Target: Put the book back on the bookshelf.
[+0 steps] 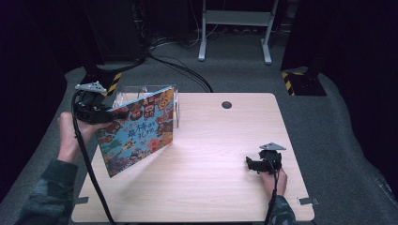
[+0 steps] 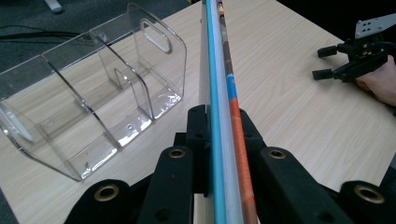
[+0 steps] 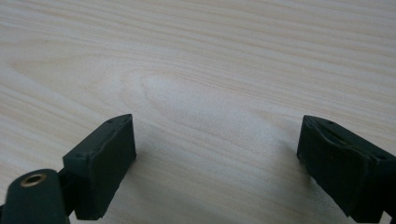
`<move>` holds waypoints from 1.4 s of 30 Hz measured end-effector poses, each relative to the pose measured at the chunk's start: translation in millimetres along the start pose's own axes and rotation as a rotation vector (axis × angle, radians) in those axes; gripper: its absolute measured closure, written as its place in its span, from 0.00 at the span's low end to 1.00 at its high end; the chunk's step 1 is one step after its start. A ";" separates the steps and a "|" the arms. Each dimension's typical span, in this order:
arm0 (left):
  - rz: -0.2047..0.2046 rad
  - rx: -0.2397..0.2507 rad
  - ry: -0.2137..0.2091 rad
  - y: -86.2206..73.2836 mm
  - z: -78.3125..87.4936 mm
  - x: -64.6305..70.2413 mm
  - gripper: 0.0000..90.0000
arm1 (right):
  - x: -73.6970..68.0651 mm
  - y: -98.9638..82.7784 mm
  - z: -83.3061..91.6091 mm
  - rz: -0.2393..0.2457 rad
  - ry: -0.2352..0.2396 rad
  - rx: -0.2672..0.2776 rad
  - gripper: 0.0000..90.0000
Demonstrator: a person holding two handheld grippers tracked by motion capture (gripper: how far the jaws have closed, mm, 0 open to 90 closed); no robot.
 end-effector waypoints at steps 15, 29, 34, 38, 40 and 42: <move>0.062 0.032 0.052 -14.8 18.6 -16.7 0.90 | 0.1 0.1 0.1 0.001 0.001 -0.002 0.12; 0.099 0.056 0.102 -21.3 34.1 -23.4 0.90 | 0.0 0.0 0.1 -0.005 -0.003 0.001 0.12; 0.124 0.056 0.115 -24.9 42.7 -29.0 0.90 | 0.5 0.1 -0.3 -0.003 -0.004 0.007 0.13; 0.140 0.055 0.139 -28.2 46.7 -31.8 0.90 | 0.7 0.4 -0.6 -0.001 -0.007 0.006 0.13; 0.147 0.052 0.149 -29.7 49.3 -33.5 0.90 | 0.8 0.5 -0.4 0.000 -0.007 0.002 0.13; 0.152 0.055 0.155 -30.5 50.9 -34.6 0.90 | 0.7 0.4 -0.5 -0.001 -0.007 0.004 0.13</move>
Point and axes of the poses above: each handheld gripper's, and its own axes: z roughly backward along the jaws, y roughly out of its top, x roughly to its right, the point moved 1 cm from there along -z, roughly forward along the jaws, and after that the axes turned 1 degree about -z, right-handed, at the moved point
